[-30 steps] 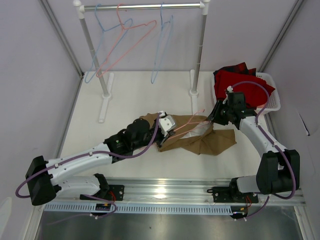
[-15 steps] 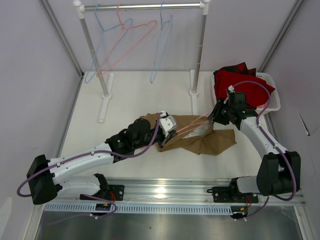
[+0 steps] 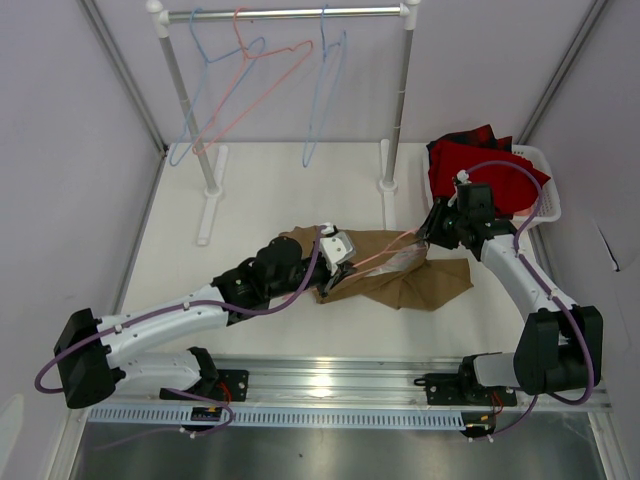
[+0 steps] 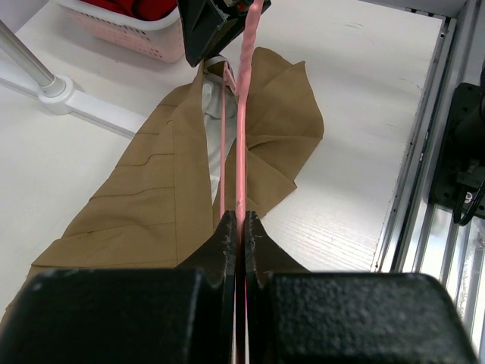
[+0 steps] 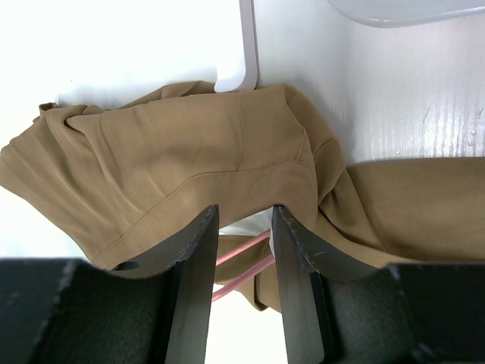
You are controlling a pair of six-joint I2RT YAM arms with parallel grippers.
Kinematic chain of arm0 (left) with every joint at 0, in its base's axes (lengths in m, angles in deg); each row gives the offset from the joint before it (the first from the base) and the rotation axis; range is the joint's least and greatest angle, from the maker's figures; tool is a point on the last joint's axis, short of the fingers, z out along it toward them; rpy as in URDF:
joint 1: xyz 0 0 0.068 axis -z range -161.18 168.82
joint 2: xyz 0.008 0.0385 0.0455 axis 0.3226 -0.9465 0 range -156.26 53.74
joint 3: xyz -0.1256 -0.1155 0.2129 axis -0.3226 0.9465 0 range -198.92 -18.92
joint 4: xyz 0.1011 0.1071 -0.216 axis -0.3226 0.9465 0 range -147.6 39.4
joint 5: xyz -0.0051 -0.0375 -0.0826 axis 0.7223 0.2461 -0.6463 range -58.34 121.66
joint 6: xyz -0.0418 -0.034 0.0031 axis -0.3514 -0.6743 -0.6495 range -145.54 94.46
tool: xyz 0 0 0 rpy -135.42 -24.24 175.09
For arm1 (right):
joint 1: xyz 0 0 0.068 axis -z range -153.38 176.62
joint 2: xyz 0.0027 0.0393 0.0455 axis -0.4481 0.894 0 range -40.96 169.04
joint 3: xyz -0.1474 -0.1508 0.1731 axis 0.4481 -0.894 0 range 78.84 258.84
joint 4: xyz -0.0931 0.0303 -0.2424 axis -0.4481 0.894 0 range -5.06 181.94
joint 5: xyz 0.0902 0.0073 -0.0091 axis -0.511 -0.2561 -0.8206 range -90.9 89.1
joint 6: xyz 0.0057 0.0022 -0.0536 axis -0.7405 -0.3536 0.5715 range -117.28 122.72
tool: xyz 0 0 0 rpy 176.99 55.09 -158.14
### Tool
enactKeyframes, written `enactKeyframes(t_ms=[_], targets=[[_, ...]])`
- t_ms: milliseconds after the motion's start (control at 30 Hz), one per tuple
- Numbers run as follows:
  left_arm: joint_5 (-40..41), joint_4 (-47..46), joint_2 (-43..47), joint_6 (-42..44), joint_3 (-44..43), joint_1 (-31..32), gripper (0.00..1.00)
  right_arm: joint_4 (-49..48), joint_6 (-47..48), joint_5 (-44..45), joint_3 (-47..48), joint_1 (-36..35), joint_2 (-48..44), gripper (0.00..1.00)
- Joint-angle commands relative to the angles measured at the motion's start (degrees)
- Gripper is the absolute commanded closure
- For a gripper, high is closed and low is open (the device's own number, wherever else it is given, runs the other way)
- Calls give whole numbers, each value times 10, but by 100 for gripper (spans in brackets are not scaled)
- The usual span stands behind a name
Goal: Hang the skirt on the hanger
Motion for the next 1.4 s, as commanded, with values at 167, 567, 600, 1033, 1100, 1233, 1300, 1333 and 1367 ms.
enactKeyframes(t_ms=[167,567,600,1033,1100,1233,1300,1333,1367], targets=[[1,-56,-8,-12,2,3,100,-8,0,-4,22,-3,-9,60],[3,-122,-60,-29,-1,2,100,18,8,21,27,1,-16,60],[5,-126,-64,-31,-1,2,100,20,9,24,26,1,-19,60],[-21,-199,-69,-69,33,-14,100,45,9,58,13,9,-43,60],[-23,-203,-66,-70,36,-15,100,44,8,55,10,11,-42,60],[-24,-205,-66,-71,35,-18,100,38,3,48,3,12,-36,60],[-24,-203,-66,-72,35,-18,100,37,2,53,2,12,-35,60],[-25,-203,-66,-72,34,-18,100,37,2,52,2,12,-33,60],[-26,-203,-67,-72,33,-18,100,32,2,50,-2,12,-30,60]])
